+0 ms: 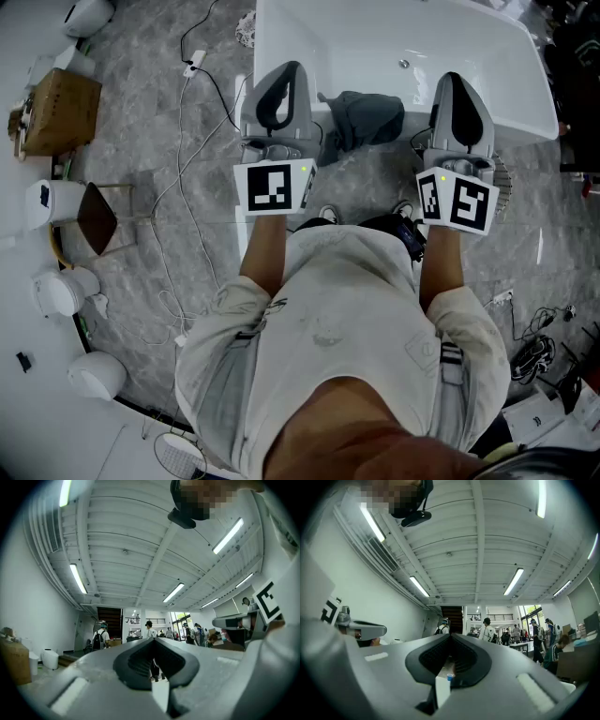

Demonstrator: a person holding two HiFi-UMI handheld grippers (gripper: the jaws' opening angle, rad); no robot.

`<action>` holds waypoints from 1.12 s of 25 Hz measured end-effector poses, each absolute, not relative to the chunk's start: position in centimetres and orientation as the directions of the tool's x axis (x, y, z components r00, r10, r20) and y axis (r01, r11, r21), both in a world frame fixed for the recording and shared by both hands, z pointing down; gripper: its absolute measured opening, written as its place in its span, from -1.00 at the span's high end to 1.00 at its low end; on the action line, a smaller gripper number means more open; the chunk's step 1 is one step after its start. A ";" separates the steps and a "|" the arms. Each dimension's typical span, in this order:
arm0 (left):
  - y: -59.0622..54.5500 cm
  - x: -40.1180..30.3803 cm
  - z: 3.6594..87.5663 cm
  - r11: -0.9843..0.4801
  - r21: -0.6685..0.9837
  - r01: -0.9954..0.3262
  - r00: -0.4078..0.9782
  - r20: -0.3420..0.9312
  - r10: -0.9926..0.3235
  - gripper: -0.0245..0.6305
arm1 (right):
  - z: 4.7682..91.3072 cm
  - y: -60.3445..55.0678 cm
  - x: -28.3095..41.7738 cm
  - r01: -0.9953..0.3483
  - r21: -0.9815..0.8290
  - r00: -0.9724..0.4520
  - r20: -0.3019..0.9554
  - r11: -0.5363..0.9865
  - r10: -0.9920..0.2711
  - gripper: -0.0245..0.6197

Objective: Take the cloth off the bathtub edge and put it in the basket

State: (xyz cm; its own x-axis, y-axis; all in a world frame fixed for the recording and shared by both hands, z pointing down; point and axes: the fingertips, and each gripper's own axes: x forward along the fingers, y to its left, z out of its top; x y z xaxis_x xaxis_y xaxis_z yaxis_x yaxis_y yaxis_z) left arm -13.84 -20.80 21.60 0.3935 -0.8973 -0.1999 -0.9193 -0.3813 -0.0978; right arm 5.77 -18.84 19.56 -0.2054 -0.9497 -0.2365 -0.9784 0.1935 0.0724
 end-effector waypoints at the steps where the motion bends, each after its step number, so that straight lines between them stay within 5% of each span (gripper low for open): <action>1: -20.7 -13.8 21.7 -0.382 -0.097 -0.919 0.394 -0.198 -0.898 0.93 | 19.6 -18.8 5.8 -0.979 0.072 -0.204 -0.233 0.192 -0.951 0.92; 28: -18.0 -13.0 22.6 -0.416 -0.053 -0.908 0.419 -0.144 -0.897 0.93 | 20.5 -16.3 6.7 -0.985 0.042 -0.173 -0.165 0.169 -0.971 0.92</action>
State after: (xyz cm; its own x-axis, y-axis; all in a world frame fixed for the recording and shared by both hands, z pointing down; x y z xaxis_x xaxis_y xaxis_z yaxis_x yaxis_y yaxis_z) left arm -12.99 -18.00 22.57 0.4189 -0.8966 -0.1438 -0.9079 -0.4157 -0.0530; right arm 6.69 -16.29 20.45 -0.1732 -0.9709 -0.1652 -0.9848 0.1685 0.0421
